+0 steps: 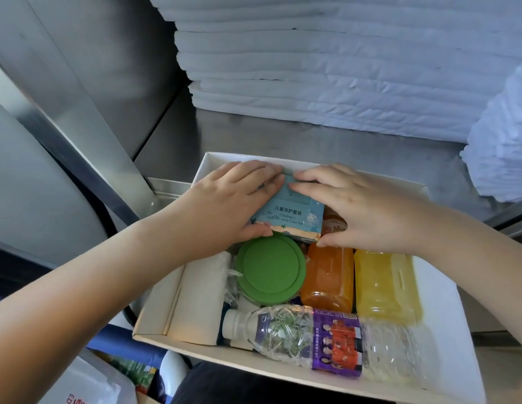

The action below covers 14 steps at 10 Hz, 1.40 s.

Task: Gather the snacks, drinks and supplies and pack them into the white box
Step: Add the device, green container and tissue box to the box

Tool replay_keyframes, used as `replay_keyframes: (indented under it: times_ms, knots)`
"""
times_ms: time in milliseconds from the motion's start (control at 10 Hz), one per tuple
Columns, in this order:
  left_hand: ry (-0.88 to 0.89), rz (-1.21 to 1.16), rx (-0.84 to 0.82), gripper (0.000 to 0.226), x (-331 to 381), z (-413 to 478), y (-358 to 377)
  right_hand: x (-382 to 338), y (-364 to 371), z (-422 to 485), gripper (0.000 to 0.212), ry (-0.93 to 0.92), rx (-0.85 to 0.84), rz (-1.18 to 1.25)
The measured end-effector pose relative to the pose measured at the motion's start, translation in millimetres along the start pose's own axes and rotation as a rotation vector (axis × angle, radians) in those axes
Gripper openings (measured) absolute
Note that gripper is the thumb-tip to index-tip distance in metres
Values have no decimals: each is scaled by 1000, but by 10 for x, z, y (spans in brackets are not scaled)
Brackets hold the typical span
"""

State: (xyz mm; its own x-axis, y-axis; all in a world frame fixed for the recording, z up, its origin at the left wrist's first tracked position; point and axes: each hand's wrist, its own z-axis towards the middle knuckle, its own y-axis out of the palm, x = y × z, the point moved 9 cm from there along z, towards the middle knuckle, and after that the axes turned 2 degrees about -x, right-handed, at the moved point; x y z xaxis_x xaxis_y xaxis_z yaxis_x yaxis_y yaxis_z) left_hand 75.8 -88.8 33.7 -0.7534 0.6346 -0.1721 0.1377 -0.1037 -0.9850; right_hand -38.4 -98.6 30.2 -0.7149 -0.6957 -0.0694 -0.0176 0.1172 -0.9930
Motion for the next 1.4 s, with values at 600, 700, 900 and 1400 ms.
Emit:
replay_keyframes:
  times_ms: [600, 700, 900, 1400]
  knots:
    - [-8, 2, 15, 65, -33, -132, 54, 117, -48, -177, 64, 67, 24, 68]
    - [-158, -160, 152, 57, -194, -426, 3, 327, -264, -554, 50, 208, 248, 164]
    - [-337, -578, 97, 60, -442, -480, 271, 738, 58, -1036, 54, 494, 412, 597]
    - [-426, -515, 26, 72, -527, -366, 262, 817, 45, -1017, 62, 646, 443, 602]
